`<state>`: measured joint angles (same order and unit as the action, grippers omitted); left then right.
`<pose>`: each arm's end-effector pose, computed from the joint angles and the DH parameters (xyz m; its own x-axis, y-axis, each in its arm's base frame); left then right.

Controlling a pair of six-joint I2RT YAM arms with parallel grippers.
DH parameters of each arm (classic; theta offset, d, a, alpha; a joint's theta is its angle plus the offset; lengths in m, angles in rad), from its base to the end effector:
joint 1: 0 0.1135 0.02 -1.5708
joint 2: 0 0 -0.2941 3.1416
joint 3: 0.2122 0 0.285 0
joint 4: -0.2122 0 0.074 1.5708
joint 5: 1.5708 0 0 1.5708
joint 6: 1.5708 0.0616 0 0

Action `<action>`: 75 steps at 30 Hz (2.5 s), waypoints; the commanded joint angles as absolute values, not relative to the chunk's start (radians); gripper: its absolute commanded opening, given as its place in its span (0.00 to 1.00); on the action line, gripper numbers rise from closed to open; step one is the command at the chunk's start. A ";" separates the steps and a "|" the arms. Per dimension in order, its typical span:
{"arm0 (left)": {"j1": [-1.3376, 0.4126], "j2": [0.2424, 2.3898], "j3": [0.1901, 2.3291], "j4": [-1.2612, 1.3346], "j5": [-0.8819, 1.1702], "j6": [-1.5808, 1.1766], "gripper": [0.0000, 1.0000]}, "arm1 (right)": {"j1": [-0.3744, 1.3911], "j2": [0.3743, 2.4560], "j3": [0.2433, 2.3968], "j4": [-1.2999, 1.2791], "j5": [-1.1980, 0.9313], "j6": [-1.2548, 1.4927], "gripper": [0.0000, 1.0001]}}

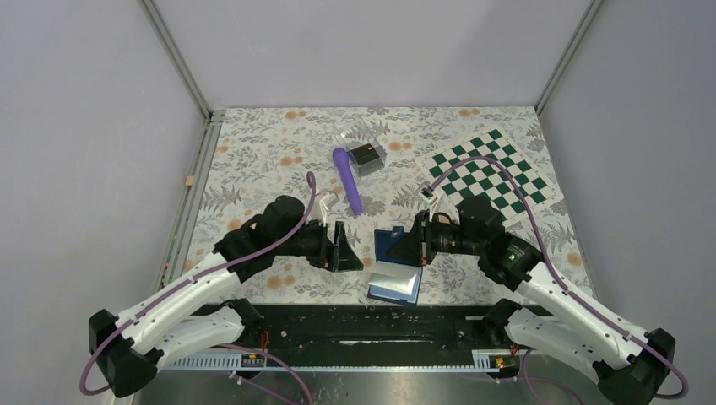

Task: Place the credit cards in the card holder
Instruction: Open the card holder.

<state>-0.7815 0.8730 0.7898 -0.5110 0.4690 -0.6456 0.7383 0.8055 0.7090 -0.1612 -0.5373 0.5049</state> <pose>0.1369 -0.1751 0.3033 -0.8554 0.0927 -0.5096 0.4751 0.5323 -0.7007 0.1430 0.1728 0.3262 -0.6217 -0.0039 -0.7832 -0.7352 0.3476 0.5819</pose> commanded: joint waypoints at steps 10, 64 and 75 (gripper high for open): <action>-0.840 0.940 0.784 -0.267 0.557 -0.727 0.65 | 0.725 0.830 0.705 -0.040 -0.653 0.635 0.00; -0.916 0.862 0.885 -0.437 0.429 -0.668 0.66 | 0.711 0.892 0.721 -0.011 -0.743 0.680 0.00; -0.865 0.846 0.886 -0.469 0.499 -0.645 0.63 | 0.711 0.882 0.713 0.015 -0.766 0.684 0.00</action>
